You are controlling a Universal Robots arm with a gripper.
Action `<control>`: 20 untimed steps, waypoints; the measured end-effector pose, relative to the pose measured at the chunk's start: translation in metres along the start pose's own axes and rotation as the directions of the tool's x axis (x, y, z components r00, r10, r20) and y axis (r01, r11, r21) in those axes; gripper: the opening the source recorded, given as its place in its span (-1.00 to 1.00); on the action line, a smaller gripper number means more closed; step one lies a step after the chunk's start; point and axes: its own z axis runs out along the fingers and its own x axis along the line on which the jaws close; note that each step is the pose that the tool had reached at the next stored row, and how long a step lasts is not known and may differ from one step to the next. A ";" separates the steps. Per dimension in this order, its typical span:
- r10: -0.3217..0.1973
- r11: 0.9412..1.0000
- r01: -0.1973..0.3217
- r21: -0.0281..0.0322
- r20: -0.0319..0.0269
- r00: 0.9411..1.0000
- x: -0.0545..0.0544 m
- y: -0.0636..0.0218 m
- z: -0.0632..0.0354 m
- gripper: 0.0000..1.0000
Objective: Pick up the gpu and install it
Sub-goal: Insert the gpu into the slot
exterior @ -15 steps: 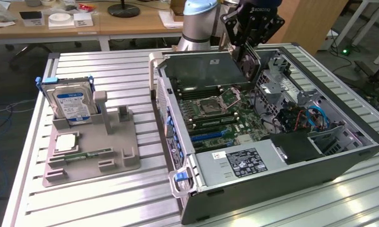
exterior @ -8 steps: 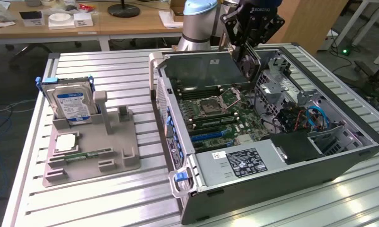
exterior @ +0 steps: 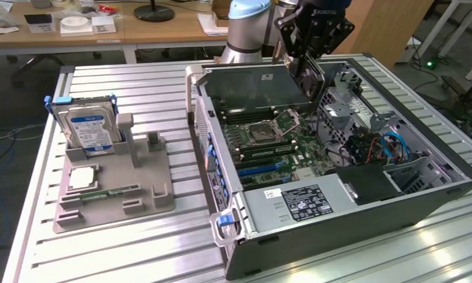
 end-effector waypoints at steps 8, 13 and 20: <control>-0.039 0.999 0.039 0.000 -0.001 0.999 0.000 -0.0001 -0.0001 -0.44; -0.047 0.999 0.047 -0.001 -0.001 0.999 0.000 -0.0001 -0.0001 -0.44; -0.075 0.997 0.075 -0.001 -0.002 0.997 0.000 0.0000 -0.0001 -0.44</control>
